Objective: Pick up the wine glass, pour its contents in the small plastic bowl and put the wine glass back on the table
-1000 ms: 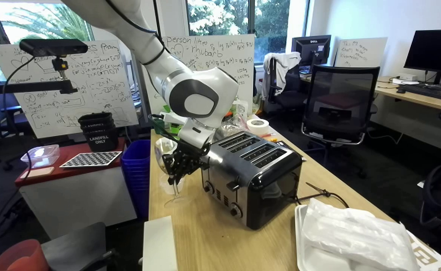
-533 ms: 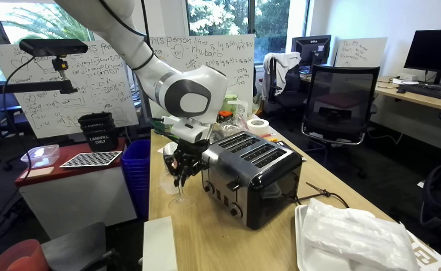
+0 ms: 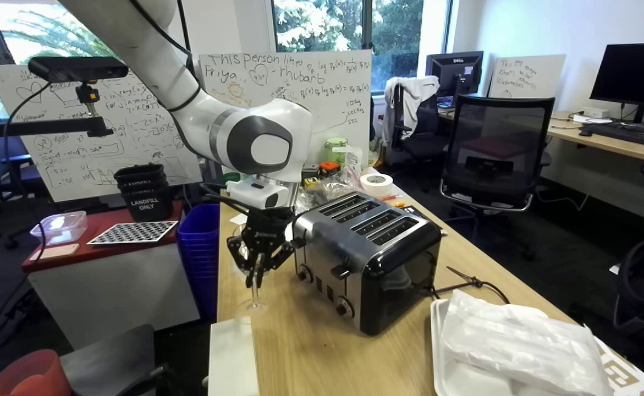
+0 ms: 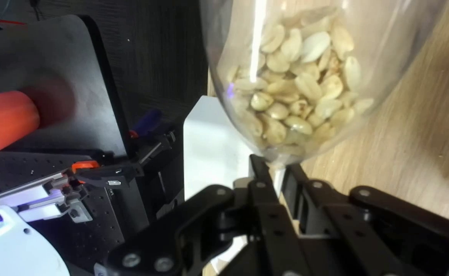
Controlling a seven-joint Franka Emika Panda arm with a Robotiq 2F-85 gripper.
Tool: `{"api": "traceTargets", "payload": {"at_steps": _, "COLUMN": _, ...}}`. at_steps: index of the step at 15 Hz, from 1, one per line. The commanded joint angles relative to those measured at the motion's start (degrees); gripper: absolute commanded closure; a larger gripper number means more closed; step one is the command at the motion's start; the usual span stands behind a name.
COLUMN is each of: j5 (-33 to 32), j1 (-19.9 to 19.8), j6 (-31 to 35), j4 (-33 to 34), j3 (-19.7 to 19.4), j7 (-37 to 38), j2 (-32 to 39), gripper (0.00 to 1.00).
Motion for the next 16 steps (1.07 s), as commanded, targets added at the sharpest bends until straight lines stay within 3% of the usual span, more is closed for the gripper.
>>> {"api": "traceTargets", "payload": {"at_steps": 1, "j5": -3.6, "j1": 0.9, "j6": -0.7, "j4": -1.2, "j3": 0.1, "j7": 5.6, "j2": -2.6, "gripper": 0.96}}
{"api": "traceTargets", "payload": {"at_steps": 8, "j5": -10.6, "j1": 3.0, "j6": -6.8, "j4": 1.5, "j3": 2.0, "j7": 14.8, "j2": -3.6, "gripper": 0.96}}
{"api": "traceTargets", "payload": {"at_steps": 16, "j5": -15.0, "j1": 4.4, "j6": -16.9, "j4": 8.2, "j3": 4.3, "j7": 19.4, "j2": -1.2, "gripper": 0.96}}
